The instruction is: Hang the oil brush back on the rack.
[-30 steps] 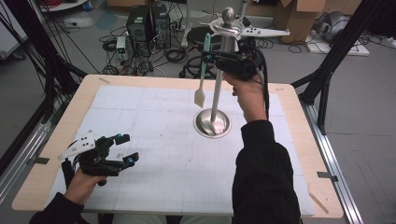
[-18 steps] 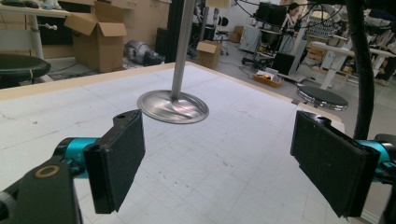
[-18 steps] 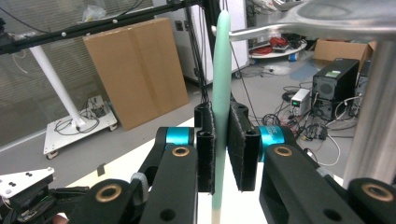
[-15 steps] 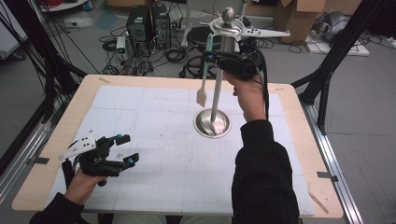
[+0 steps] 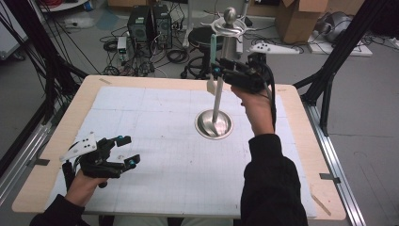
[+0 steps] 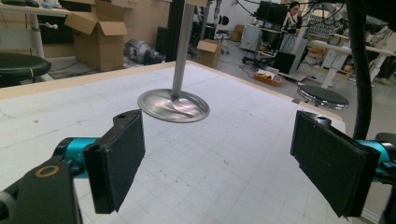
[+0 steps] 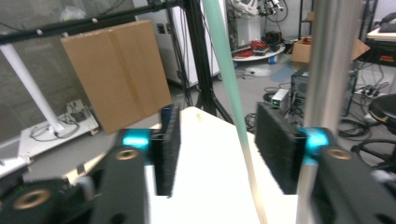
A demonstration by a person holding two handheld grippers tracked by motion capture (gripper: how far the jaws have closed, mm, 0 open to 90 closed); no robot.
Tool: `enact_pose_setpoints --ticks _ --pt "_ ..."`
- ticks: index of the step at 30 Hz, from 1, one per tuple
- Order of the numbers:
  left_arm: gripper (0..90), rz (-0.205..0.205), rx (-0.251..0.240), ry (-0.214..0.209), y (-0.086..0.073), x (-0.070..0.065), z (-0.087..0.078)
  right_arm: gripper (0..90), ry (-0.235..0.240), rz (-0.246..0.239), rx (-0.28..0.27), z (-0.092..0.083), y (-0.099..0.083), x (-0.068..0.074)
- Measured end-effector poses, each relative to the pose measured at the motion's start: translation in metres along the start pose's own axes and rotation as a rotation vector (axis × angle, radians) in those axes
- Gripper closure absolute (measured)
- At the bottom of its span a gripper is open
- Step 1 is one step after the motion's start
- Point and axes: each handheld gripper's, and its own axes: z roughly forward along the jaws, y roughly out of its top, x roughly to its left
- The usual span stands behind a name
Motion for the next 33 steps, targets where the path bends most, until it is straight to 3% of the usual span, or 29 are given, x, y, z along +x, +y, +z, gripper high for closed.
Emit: enact_pose_setpoints --ticks 3,5,10,14,21,29,33 --pt "18.1 -0.006 -0.008 0.007 0.000 0.000 0.000 36.0 -0.035 -0.005 0.041 -0.006 -0.021 -0.003" --pt "18.1 -0.004 -0.011 0.014 0.000 0.001 -0.001 34.9 -0.050 -0.011 0.075 -0.011 -0.040 -0.004" --pt "18.1 -0.004 -0.015 0.024 -0.001 0.003 -0.001 29.7 -0.077 -0.049 0.097 -0.026 -0.081 -0.003" --pt "18.1 -0.009 -0.020 0.031 -0.002 0.003 -0.001 26.6 -0.080 -0.053 0.066 -0.043 -0.110 0.001" --pt "18.1 -0.007 -0.020 0.042 -0.002 0.004 0.000 21.1 -0.118 -0.105 0.032 -0.071 -0.149 0.011" --pt "18.1 -0.012 -0.022 0.048 -0.003 0.006 0.002 20.9 -0.115 -0.100 0.012 -0.090 -0.192 0.012" --pt "18.2 -0.008 -0.024 0.054 -0.004 0.007 0.002 20.5 -0.115 -0.073 0.013 -0.099 -0.209 0.008"
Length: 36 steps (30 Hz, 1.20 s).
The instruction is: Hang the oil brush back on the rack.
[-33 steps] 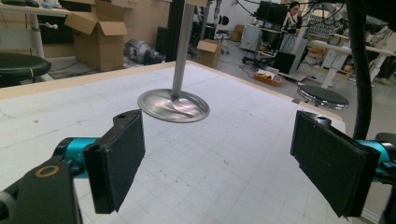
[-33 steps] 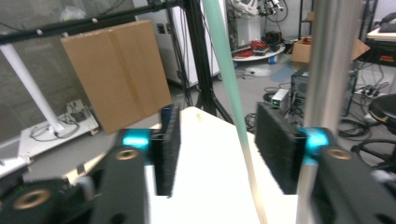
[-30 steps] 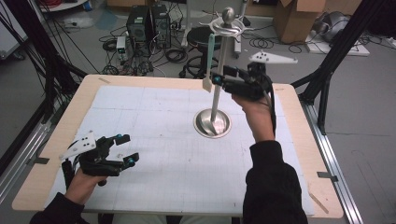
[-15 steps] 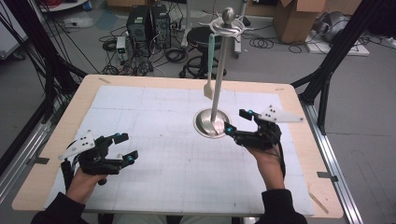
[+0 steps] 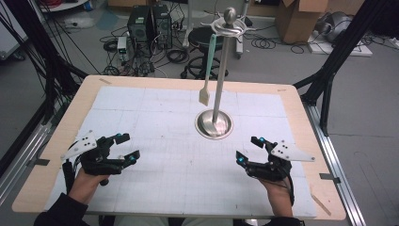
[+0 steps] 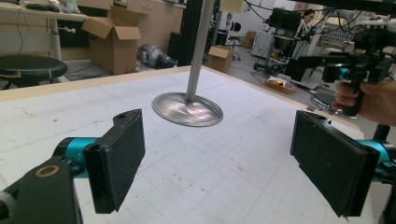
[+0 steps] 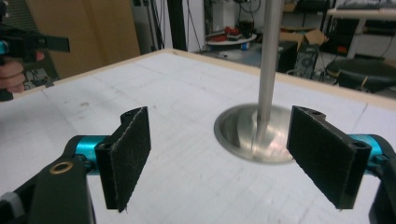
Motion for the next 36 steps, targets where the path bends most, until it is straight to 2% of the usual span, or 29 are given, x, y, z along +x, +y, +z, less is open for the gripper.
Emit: enact_pose_setpoints --ticks 8,18,36 --pt "18.2 -0.004 -0.013 0.009 0.0005 0.0001 -0.0015 19.5 -0.016 0.003 -0.006 -0.0059 -0.0056 0.0018" --pt "18.1 0.012 0.005 0.009 -0.0017 -0.0026 -0.0035 19.5 -0.037 -0.007 -0.002 -0.0064 -0.0039 0.0064" --pt "18.1 0.004 0.008 0.018 -0.0037 -0.0015 -0.0047 19.5 -0.043 -0.024 0.018 -0.0028 -0.0049 0.0067"
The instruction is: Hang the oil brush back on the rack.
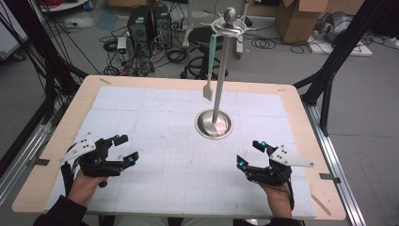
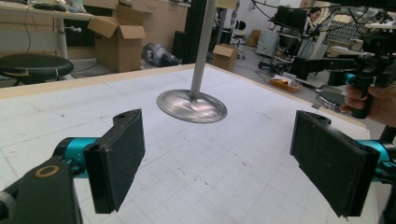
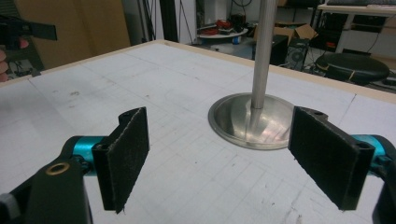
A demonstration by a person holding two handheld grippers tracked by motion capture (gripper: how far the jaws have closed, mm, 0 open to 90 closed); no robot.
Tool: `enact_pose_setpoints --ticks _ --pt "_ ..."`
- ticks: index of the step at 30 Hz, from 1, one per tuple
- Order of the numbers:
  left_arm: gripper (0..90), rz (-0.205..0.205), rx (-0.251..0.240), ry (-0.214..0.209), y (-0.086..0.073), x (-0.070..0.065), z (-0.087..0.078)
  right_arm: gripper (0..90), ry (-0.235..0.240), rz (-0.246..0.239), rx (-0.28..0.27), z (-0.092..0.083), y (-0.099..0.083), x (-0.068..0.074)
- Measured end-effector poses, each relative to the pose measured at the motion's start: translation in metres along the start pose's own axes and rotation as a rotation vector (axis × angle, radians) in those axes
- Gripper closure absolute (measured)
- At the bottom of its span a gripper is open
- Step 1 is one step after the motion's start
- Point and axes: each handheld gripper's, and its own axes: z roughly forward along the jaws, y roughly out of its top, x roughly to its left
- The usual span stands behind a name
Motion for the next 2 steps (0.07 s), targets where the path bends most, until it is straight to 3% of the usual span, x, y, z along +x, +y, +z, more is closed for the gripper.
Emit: enact_pose_setpoints --ticks 2 --pt "18.1 -0.002 -0.001 0.001 -0.0001 0.0003 -0.0002 19.5 0.002 0.002 0.004 0.0004 -0.0002 0.0005"
